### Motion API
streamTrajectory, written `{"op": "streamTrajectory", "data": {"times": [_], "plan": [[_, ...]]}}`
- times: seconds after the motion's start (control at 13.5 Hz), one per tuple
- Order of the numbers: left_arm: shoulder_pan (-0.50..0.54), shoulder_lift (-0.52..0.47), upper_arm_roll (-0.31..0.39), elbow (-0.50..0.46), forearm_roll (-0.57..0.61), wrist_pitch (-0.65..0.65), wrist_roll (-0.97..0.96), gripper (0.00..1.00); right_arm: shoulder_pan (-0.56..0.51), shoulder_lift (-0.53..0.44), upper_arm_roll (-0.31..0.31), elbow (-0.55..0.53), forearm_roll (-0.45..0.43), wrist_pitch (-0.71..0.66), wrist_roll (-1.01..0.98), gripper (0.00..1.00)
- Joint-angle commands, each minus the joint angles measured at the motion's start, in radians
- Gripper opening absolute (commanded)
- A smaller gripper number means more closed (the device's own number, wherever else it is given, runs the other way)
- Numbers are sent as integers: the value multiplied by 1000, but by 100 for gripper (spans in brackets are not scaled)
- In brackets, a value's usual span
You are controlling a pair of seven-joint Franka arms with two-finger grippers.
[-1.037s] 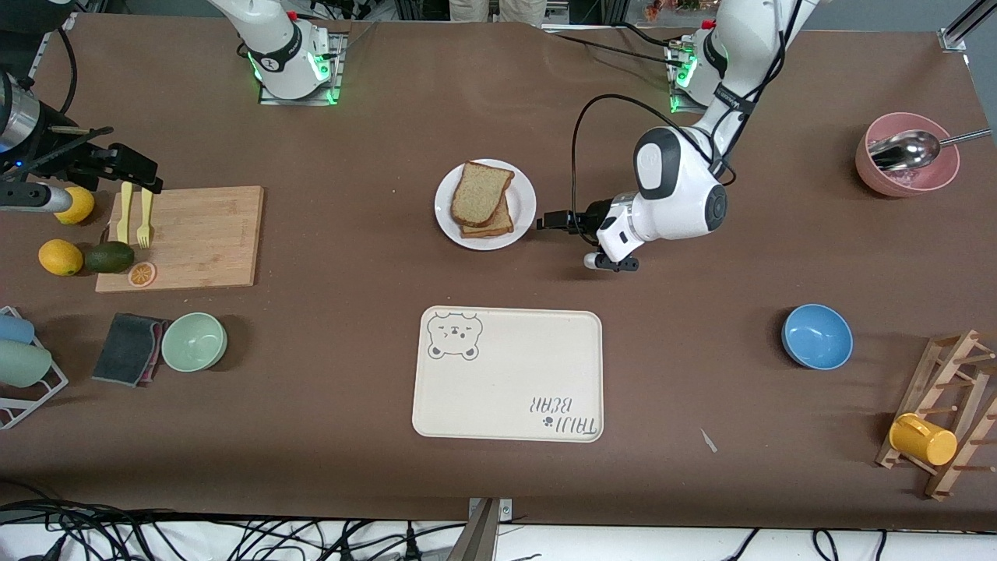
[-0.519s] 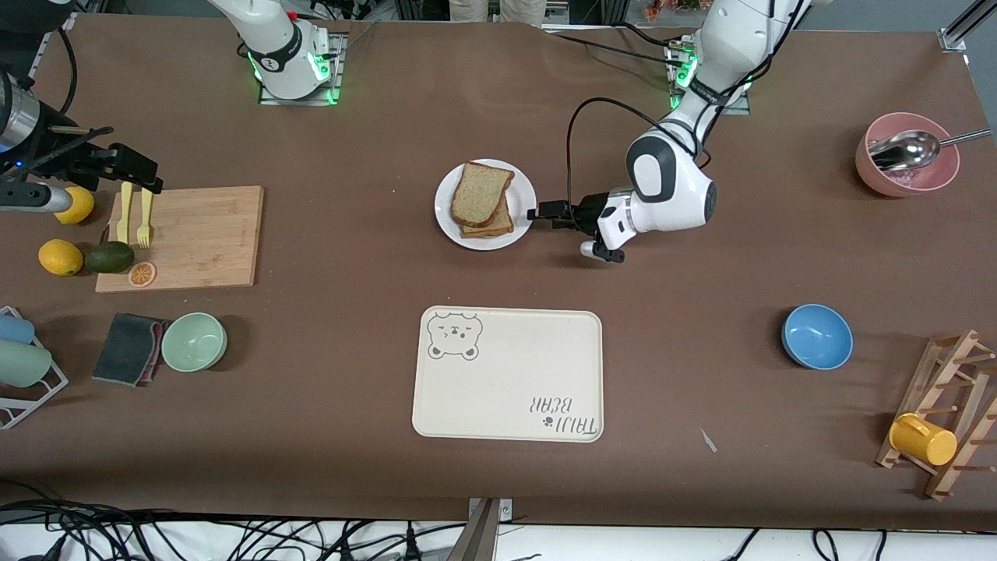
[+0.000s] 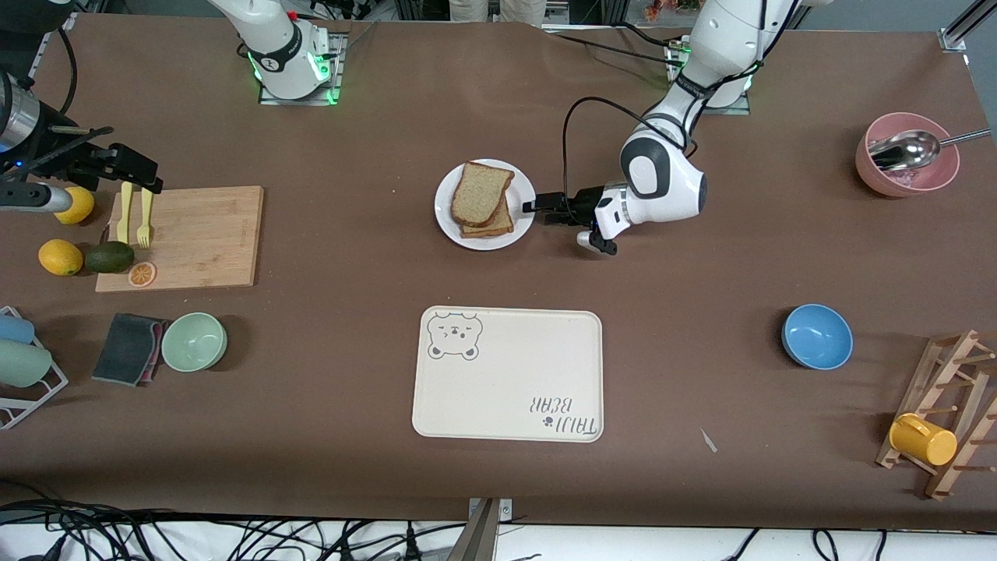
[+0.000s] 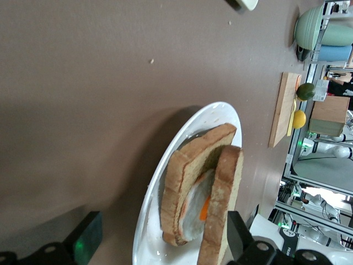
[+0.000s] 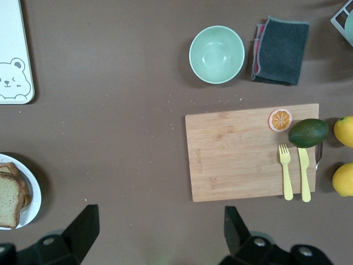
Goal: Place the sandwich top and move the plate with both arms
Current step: 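Grip the white plate rim with the left gripper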
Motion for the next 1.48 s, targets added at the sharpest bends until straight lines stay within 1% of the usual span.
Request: {"op": "streamTrajectory", "data": {"times": [0.0, 0.07, 0.22, 0.37, 0.44, 0.74, 0.96, 1.04, 1.41], "plan": [[-18, -1, 3, -7, -47, 3, 50, 97, 3, -7, -3, -1, 8, -6, -12, 100], [-24, 1, 1, -10, -47, 3, 51, 95, 3, -7, -3, 0, 8, -6, -11, 100], [-31, 3, 0, -14, -47, 3, 53, 87, 3, -7, -3, 0, 8, -6, -11, 100], [-41, 12, 0, -14, -47, 3, 51, 71, 3, -7, -3, 0, 8, -4, -11, 100], [-43, 12, 0, -16, -47, 3, 51, 67, 3, -7, -3, 0, 8, -4, -11, 100], [-61, 29, -2, -23, -47, 2, 50, 65, 3, -7, -3, 0, 8, -4, -11, 100], [-63, 27, -2, -30, -47, 2, 53, 47, 3, -7, -3, 0, 8, -4, -11, 100], [-63, 27, -2, -30, -47, 2, 54, 46, 3, -7, -3, 0, 8, -4, -9, 100], [-64, 27, -2, -30, -47, -1, 67, 34, 3, -7, -3, 0, 8, -4, -8, 100]]}}
